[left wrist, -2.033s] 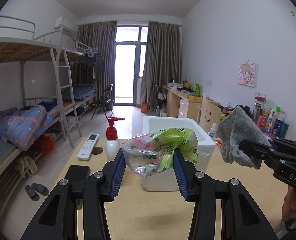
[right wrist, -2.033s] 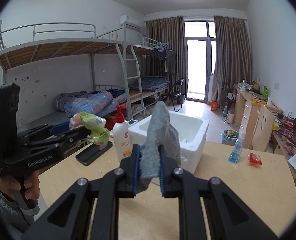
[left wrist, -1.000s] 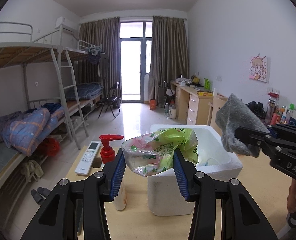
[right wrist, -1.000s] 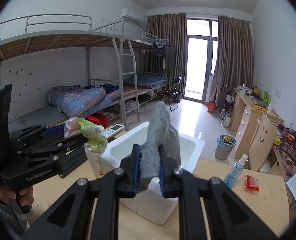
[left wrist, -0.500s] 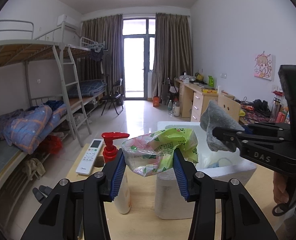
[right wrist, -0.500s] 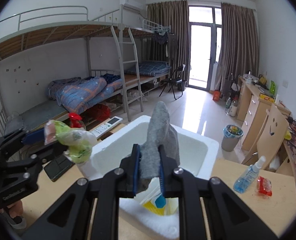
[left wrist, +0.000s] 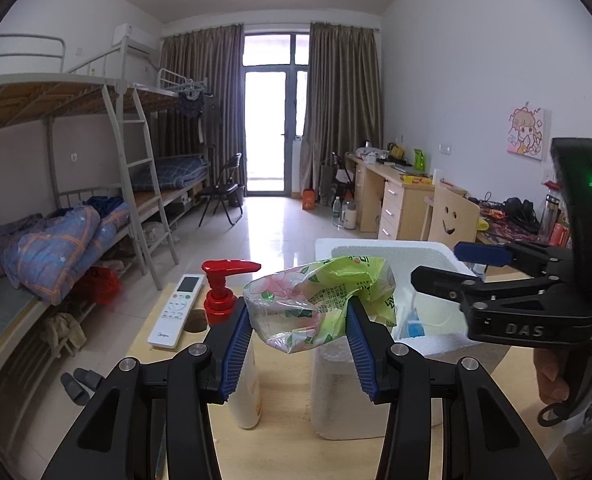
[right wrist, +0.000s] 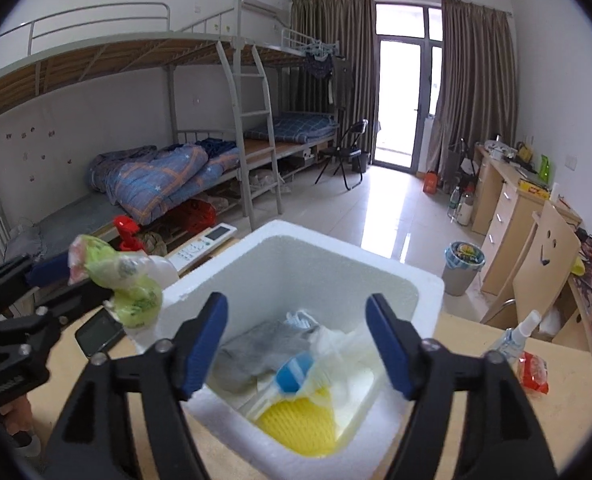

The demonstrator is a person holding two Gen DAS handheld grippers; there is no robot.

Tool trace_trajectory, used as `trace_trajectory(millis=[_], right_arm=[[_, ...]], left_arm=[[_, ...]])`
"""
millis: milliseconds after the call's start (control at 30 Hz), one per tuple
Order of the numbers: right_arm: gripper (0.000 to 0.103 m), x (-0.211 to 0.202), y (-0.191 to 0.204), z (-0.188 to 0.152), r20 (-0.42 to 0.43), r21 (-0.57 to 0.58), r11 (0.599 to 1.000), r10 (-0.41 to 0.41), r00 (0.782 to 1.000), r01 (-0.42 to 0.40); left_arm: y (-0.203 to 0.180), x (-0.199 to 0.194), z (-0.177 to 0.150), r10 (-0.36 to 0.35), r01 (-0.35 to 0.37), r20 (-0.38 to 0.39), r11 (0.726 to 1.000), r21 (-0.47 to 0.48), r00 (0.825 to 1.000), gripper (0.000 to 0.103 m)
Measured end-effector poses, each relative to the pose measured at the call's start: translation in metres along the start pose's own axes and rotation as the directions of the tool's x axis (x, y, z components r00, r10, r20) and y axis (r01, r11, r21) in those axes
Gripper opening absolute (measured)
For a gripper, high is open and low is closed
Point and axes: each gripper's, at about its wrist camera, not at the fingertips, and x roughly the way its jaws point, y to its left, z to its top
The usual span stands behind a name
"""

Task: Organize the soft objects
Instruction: 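Lower the snack packet into the foam box and open the left gripper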

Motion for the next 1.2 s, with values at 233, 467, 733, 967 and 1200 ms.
trace_trajectory(millis=[233,467,733,967,1200], right_arm=[[0.08,-0.026,0.002,-0.001,0.035,0.017,1.0,0.004,0.999,-0.004],[0.08,-0.045,-0.006,-0.004,0.063,0.03,0.999,-0.011,0.998,0.009],[0.081,-0.055,-0.014,-0.007,0.08,0.054,0.998,-0.032,0.996,0.027],[0.081,-0.067,-0.017,-0.018,0.087,0.068,0.995,-0.074,0.993,0.068],[0.081,-0.085,-0.018,-0.028,0.089,0.115,0.985,-0.14,0.986,0.129]], left_arm=[[-0.006,-0.005,0.007,-0.013,0.012,0.01,1.0,0.008,1.0,0.048],[-0.014,-0.007,0.012,-0.024,0.023,0.02,0.999,0.022,1.0,0.048],[-0.024,-0.003,0.017,-0.065,0.064,0.018,0.996,0.059,0.998,0.048],[-0.033,0.011,0.025,-0.116,0.116,-0.005,0.99,0.081,0.993,0.048],[-0.041,0.026,0.029,-0.161,0.166,-0.05,0.981,0.1,0.986,0.048]])
